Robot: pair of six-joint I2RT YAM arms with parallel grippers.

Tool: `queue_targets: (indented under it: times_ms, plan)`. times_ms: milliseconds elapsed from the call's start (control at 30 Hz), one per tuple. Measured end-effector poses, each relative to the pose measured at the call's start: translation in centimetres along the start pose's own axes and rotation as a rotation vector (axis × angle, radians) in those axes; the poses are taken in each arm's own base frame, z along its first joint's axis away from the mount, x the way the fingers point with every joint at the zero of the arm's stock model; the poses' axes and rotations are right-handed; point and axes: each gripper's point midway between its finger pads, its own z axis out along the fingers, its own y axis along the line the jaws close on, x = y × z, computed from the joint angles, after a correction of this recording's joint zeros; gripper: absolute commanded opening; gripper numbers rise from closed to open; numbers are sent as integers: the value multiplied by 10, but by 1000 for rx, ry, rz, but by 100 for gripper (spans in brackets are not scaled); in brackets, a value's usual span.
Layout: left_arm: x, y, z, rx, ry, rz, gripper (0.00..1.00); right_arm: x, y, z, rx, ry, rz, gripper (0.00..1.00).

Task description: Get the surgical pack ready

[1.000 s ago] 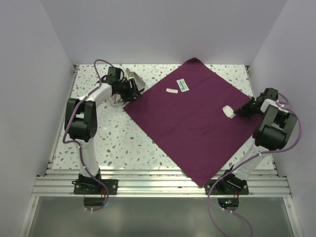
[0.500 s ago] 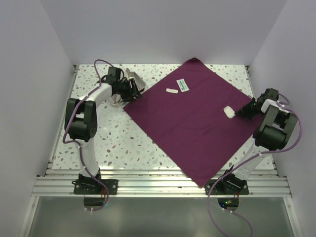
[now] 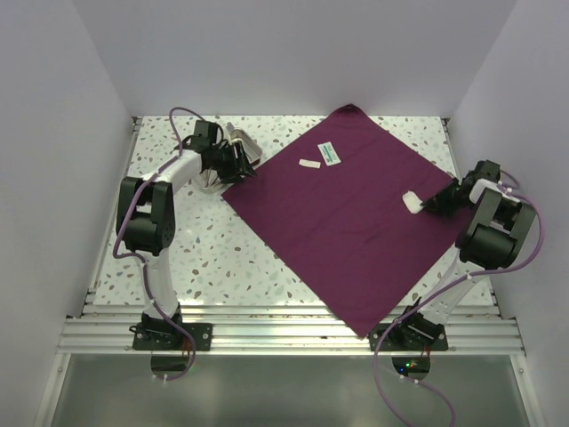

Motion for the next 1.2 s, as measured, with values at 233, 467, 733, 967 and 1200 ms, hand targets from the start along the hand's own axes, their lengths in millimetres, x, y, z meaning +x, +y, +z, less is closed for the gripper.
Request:
queue_targets:
  times_ms: [233, 467, 733, 967, 1200]
  plan:
    - [0, 0, 0, 0, 2, 0, 58, 3, -4, 0, 17, 10, -12, 36]
    - [1, 0, 0, 4, 3, 0, 58, 4, -5, -1, 18, 14, -26, 38]
    - [1, -1, 0, 6, 4, 0, 58, 3, -3, 0, 5, 14, -37, 34]
    - [1, -1, 0, 6, 4, -1, 58, 1, -1, 5, -14, 19, -38, 27]
    - [1, -1, 0, 6, 5, -1, 58, -1, 2, 10, -32, 28, -37, 12]
